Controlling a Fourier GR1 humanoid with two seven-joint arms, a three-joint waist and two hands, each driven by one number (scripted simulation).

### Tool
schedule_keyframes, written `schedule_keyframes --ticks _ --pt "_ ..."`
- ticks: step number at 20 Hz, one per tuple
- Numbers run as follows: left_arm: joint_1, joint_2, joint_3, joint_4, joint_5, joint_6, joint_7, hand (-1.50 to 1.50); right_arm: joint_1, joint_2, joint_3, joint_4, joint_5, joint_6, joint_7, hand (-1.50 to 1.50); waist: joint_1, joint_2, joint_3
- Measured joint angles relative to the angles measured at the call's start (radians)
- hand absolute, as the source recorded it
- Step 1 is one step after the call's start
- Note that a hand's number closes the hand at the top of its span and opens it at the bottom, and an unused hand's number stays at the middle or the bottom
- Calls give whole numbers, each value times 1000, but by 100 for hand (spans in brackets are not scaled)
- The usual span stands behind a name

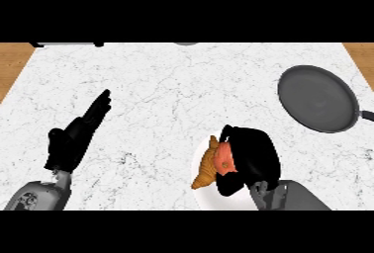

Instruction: Pick the squash from the plate and place it in the pan

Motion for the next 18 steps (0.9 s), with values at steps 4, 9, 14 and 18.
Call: schedule_keyframes --ticks 4,9,14,18 --pt "6 0 7 1 0 -3 -6 0 -42 1 14 -92 201 -82 23 150 -2 1 0" --pt "15 5 20 -1 -3 -20 -22 0 -25 31 14 -195 389 -128 47 150 3 6 0" --pt "12 -7 24 -11 -18 -20 -12 0 62 32 -59 -217 473 -218 19 150 7 11 1" --pt "1 -13 29 -30 -20 -26 10 0 102 40 -168 -205 448 -326 -32 150 11 13 2"
